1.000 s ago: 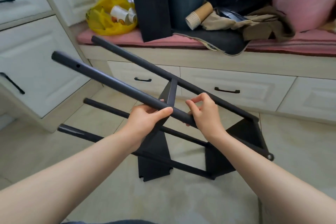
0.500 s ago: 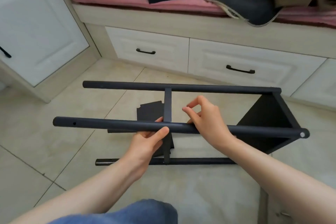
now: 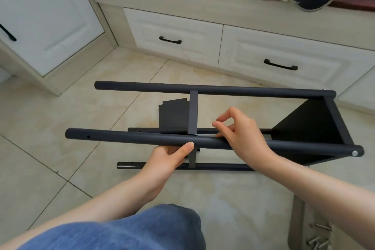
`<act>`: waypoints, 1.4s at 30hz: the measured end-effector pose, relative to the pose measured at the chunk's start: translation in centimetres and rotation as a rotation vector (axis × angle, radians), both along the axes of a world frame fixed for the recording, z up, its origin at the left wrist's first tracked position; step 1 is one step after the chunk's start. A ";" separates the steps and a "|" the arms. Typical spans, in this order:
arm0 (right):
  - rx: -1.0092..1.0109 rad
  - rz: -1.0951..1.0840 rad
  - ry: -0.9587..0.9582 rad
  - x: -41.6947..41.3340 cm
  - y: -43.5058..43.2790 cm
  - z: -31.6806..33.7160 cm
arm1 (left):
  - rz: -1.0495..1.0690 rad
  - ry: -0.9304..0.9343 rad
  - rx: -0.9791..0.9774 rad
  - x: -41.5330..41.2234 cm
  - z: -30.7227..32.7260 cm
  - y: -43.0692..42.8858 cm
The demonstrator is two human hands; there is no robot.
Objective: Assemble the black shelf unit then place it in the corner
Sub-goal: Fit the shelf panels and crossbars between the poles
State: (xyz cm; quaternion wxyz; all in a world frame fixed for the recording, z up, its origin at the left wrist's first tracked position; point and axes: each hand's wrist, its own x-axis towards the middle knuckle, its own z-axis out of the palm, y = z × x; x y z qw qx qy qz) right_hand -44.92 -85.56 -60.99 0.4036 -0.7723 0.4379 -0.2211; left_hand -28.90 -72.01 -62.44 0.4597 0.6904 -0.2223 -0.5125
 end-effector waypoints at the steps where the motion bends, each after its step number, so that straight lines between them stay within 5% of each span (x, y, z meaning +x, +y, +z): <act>1: 0.007 0.003 0.008 0.0 0.0 0.1 | -0.035 -0.069 0.047 0.0 0.1 0.1; 7: 0.039 0.064 0.093 0.0 -0.3 0.6 | -0.225 -0.399 0.262 0.4 4.1 -0.7; 11: 0.011 0.112 0.140 0.1 -0.7 0.6 | -0.441 -1.462 0.176 1.4 6.0 -1.7; 13: 0.012 0.135 0.145 0.3 -0.9 0.6 | -0.478 -1.663 -0.123 2.0 6.3 -1.8; 16: -0.002 0.163 0.150 0.5 -1.4 0.6 | -0.580 -1.599 -0.330 3.2 5.5 -2.1; 23: -0.201 0.153 0.043 2.4 -4.1 3.0 | -0.802 -1.300 0.011 3.9 4.4 -3.0; 42: -0.242 0.202 0.232 11.0 -9.8 1.9 | -0.914 -1.379 -0.082 4.9 3.8 -3.4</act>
